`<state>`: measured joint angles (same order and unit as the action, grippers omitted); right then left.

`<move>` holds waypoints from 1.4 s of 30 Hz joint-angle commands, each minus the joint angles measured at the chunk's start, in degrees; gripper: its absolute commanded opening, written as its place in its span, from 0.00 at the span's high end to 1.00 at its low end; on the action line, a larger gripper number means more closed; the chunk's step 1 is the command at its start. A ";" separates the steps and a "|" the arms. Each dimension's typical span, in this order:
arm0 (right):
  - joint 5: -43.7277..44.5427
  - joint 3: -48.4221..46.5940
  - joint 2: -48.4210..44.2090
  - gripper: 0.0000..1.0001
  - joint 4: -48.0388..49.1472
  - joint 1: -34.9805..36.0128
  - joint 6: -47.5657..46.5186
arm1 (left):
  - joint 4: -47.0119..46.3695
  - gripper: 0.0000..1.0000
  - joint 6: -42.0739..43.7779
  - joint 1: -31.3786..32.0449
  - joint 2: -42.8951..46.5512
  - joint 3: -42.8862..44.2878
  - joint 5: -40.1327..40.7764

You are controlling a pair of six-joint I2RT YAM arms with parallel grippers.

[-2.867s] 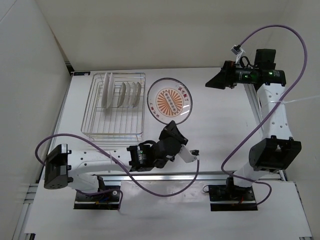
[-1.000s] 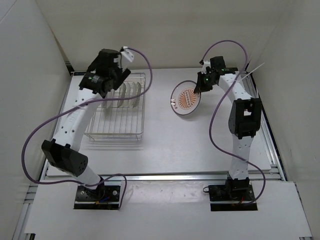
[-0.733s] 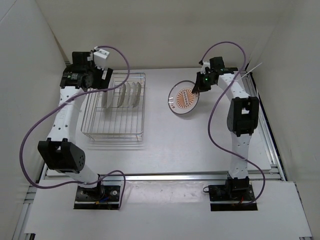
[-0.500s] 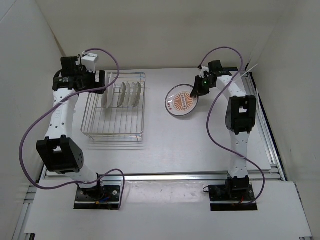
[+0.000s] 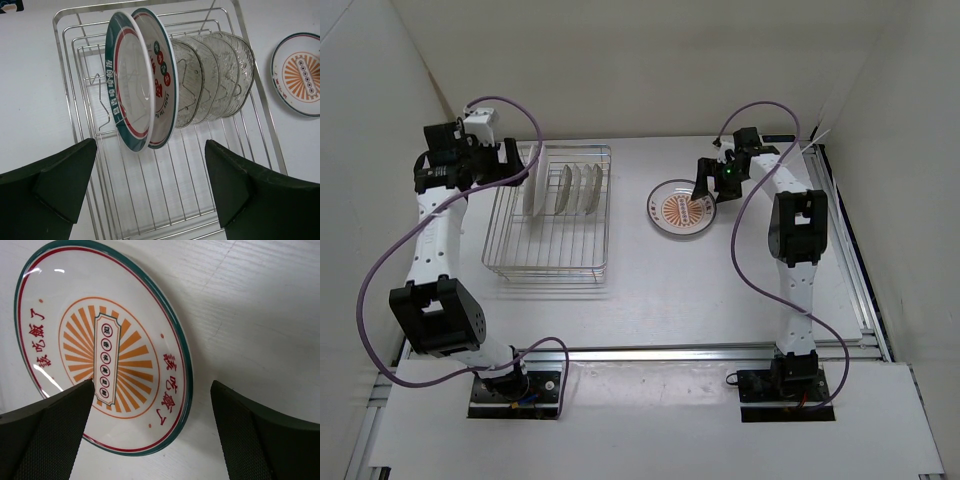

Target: Unload the plates from the dish rack

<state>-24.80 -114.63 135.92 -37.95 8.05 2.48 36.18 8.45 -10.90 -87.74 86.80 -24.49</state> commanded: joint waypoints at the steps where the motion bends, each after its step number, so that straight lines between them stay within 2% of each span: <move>1: 3.42 0.10 -6.17 0.00 -0.01 0.21 -0.37 | -2.78 0.00 -2.55 -1.32 0.65 -0.23 -3.99; 4: 6.77 0.63 -10.13 0.00 -0.01 0.21 -2.65 | -4.01 0.00 -3.17 -2.02 -0.49 -0.23 -3.99; 8: 7.92 1.33 -13.92 0.00 -2.03 -0.31 -4.68 | -4.63 0.08 -3.17 -2.55 -3.21 0.82 -3.99; 14: 2.92 5.12 -19.19 0.00 -2.04 -0.85 -4.16 | -6.75 0.12 -3.17 -2.55 -9.62 3.97 -3.90; 20: 0.71 5.12 -20.25 0.00 -3.35 -0.85 -4.15 | -6.65 0.12 -3.70 -0.88 -14.11 6.80 -4.43; 30: -0.33 5.12 -20.25 0.00 -4.41 -0.85 -4.15 | -7.88 0.14 -4.23 1.49 -14.74 6.80 -1.96; 31: -0.34 5.12 -20.25 0.00 -4.41 -0.85 -4.15 | -7.88 0.17 -4.23 1.49 -15.26 6.80 -1.96; 34: -1.04 5.12 -20.25 0.00 -4.41 -0.85 -4.15 | -7.27 0.34 -4.23 2.10 -16.49 7.49 -0.39; 36: -1.04 5.12 -20.25 0.00 -4.41 -0.85 -4.15 | -7.27 0.40 -4.23 2.63 -17.28 7.50 -0.38; 38: -1.04 5.12 -20.78 0.00 -4.41 -0.85 -4.15 | -7.27 0.58 -4.23 3.16 -17.81 7.50 0.32; 42: -1.04 5.12 -20.78 0.00 -4.41 -0.85 -4.15 | -7.27 0.73 -4.76 4.30 -17.81 8.03 1.46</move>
<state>-24.67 -109.60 117.25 -42.28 7.40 -0.84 29.32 3.70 -7.11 -104.86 93.17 -25.02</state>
